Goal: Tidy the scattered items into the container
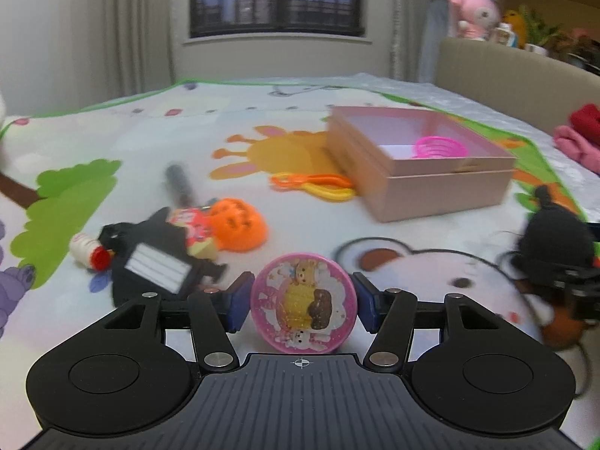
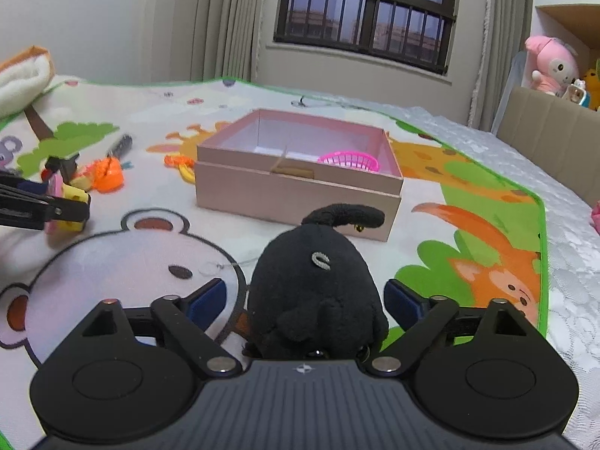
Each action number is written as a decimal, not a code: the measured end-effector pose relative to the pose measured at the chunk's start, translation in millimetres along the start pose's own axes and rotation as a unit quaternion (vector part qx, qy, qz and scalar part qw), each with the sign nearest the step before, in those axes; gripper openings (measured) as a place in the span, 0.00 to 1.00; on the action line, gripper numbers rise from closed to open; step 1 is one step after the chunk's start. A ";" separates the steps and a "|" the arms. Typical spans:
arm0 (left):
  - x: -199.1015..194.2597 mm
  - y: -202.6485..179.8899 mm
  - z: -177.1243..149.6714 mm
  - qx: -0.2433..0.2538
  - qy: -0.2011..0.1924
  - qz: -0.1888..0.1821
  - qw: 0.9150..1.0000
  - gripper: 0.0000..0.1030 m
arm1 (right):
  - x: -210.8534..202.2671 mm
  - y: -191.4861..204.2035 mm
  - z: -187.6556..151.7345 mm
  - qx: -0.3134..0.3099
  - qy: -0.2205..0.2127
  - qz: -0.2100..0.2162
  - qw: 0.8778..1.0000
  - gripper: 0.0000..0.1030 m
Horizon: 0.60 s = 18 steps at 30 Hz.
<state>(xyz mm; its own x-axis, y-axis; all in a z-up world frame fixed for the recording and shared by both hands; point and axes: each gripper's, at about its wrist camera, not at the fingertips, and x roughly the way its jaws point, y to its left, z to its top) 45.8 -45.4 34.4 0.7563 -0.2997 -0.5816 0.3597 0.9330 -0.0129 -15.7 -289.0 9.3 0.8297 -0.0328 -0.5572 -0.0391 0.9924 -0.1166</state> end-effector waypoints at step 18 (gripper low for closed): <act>-27.6 -68.1 -7.3 0.072 0.009 -0.105 0.992 0.51 | -45.5 -14.1 6.8 0.017 -0.005 0.036 0.999 0.64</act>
<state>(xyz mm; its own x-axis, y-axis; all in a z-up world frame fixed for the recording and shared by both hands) -3.6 -99.3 45.4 0.6475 -0.4789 -0.5928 0.5827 0.8125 -0.0198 -49.1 -300.8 41.9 0.8309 0.0405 -0.5550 -0.0804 0.9956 -0.0476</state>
